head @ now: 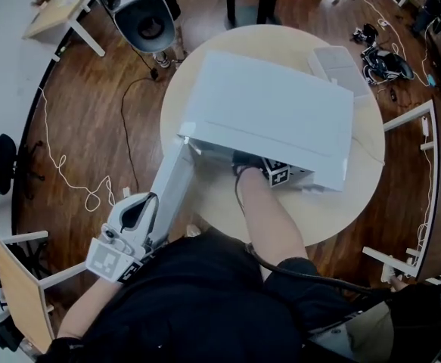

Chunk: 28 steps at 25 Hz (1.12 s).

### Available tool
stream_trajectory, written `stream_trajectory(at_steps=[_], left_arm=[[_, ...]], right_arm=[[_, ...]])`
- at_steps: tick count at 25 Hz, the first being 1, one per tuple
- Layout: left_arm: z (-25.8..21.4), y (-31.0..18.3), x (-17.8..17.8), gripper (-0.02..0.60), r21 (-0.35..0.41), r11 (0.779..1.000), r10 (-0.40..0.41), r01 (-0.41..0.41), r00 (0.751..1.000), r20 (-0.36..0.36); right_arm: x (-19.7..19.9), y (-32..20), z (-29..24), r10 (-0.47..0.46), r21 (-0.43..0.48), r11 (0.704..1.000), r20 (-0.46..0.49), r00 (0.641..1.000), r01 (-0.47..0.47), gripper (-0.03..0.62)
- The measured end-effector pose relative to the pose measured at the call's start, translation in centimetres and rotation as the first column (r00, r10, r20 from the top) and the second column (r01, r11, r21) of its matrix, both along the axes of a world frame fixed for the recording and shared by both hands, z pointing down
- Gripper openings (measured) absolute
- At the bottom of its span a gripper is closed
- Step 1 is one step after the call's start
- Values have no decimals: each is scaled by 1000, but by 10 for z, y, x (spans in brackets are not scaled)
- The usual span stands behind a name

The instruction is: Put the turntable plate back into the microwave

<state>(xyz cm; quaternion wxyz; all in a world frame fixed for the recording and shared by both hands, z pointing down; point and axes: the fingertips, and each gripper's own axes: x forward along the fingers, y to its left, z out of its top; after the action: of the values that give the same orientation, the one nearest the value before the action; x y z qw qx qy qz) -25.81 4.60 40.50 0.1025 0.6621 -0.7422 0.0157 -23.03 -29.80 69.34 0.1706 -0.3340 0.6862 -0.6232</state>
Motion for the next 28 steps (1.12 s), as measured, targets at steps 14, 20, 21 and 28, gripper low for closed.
stream_trajectory(at_steps=[14,20,21,28], left_arm=[[8,-8,0,3,37,996,79,-81,995,62],[13,-19,2,3,33,993,115,-117,992,50],[13,-21,3,3,33,991,126,-128,991,53],[13,-29,10,3,48,984,171,-174,983,59]], right_arm=[[52,40,9,3,-171,984,-294,956,-56,192],[52,54,11,-77,-157,987,-224,972,42,192],[51,57,11,-102,-162,985,-222,970,67,193],[57,85,18,-225,-170,967,-209,952,191,213]])
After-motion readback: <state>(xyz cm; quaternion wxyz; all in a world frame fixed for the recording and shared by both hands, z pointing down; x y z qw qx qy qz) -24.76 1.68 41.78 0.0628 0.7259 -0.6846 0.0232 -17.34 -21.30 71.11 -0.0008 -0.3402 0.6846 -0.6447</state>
